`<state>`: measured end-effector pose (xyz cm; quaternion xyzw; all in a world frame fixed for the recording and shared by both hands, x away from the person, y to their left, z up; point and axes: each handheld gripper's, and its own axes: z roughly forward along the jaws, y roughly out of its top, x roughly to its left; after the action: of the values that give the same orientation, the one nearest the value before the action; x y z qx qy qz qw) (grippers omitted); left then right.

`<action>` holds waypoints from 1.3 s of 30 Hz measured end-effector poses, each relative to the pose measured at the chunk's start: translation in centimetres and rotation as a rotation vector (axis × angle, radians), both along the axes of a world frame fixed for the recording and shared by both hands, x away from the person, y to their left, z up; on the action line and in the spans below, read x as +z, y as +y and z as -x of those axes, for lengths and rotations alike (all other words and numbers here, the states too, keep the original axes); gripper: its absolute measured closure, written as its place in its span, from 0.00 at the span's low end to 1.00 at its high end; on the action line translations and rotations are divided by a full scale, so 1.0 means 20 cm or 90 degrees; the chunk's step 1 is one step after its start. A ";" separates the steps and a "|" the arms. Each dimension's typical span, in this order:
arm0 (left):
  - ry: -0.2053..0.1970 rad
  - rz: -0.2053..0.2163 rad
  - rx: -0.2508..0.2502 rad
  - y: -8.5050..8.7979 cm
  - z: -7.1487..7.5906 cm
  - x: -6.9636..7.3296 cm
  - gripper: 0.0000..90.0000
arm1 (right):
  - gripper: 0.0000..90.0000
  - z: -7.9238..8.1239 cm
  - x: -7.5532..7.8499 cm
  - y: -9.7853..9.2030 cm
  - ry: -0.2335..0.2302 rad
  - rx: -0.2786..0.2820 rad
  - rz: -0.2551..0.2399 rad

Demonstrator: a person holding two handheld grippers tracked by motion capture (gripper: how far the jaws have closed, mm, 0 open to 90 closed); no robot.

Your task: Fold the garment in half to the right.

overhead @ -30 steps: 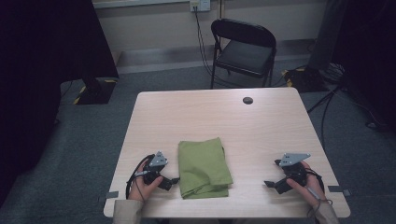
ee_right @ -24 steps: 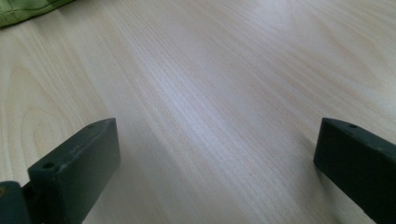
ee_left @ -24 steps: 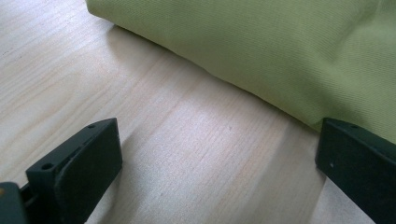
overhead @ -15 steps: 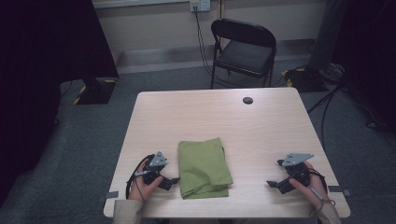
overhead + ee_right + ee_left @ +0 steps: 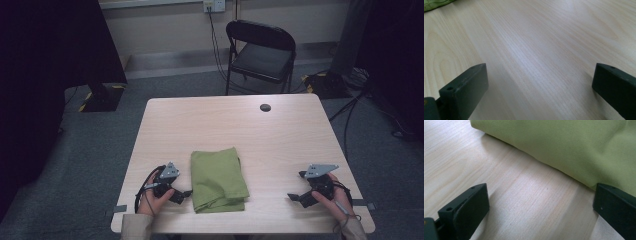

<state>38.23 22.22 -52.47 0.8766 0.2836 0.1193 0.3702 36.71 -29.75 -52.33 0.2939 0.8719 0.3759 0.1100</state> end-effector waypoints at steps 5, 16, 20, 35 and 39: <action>0.000 0.001 0.000 0.00 0.00 0.00 0.00 | 0.00 0.00 0.00 -0.01 0.001 0.000 -0.001; 0.000 0.000 0.000 0.00 0.00 0.00 0.00 | 0.00 0.00 0.00 -0.05 0.007 -0.003 -0.009; 0.000 0.001 0.000 0.00 0.00 0.00 0.00 | 0.00 0.00 0.00 -0.06 0.007 -0.005 -0.011; 0.000 0.000 0.000 0.00 0.00 0.00 0.00 | 0.00 0.01 0.00 -0.09 0.004 -0.014 -0.007; 0.000 0.000 0.000 0.00 0.00 0.00 0.00 | 0.00 0.01 0.00 -0.11 -0.001 -0.015 0.001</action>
<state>38.23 22.22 -52.47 0.8766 0.2839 0.1192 0.3698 36.42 -31.90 -52.33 0.3037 0.8687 0.3739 0.1156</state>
